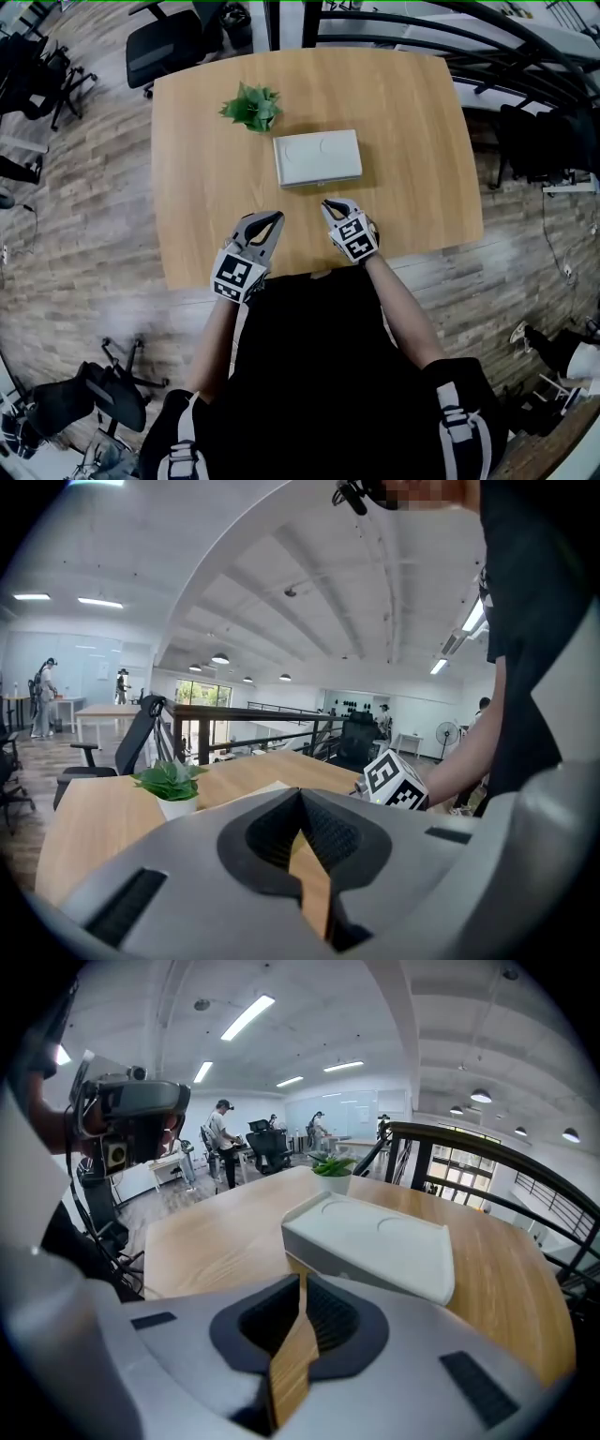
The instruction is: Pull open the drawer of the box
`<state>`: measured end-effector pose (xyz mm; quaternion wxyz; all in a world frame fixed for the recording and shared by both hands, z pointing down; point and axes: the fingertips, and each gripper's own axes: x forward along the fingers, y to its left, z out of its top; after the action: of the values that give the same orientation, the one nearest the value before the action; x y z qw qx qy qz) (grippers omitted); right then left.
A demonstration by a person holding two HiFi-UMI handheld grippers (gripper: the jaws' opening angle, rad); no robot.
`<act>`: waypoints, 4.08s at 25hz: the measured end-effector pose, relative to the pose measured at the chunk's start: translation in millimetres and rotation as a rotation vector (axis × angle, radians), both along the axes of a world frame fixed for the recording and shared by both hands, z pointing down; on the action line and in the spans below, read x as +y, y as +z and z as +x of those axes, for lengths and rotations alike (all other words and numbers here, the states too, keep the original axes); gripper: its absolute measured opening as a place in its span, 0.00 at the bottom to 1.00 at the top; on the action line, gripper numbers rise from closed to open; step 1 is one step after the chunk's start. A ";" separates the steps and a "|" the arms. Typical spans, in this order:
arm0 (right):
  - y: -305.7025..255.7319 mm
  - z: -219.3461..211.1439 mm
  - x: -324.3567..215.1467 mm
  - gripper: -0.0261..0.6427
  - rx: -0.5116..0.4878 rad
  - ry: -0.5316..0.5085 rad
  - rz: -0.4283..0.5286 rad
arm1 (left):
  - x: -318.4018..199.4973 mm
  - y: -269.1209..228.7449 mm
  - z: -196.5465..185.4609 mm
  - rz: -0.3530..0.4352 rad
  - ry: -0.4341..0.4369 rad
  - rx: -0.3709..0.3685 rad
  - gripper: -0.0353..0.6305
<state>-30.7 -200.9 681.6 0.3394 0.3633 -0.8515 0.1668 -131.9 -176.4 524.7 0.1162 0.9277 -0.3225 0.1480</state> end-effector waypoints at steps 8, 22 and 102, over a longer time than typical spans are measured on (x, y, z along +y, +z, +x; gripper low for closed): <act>25.7 -5.8 -4.1 0.09 0.039 0.016 -0.043 | -0.9 -8.8 -4.4 0.025 -0.012 0.006 0.09; 55.7 11.1 -43.8 0.09 0.042 0.179 -0.081 | 9.8 -1.5 -26.4 -0.008 -0.069 -0.006 0.09; 78.0 11.1 -15.9 0.16 0.060 0.274 -0.138 | 11.8 2.8 -12.6 -0.026 0.036 0.013 0.09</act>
<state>-19.5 -216.8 759.6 0.3630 0.4566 -0.7699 0.2589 -144.5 -164.7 527.5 0.1275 0.9327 -0.3031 0.1483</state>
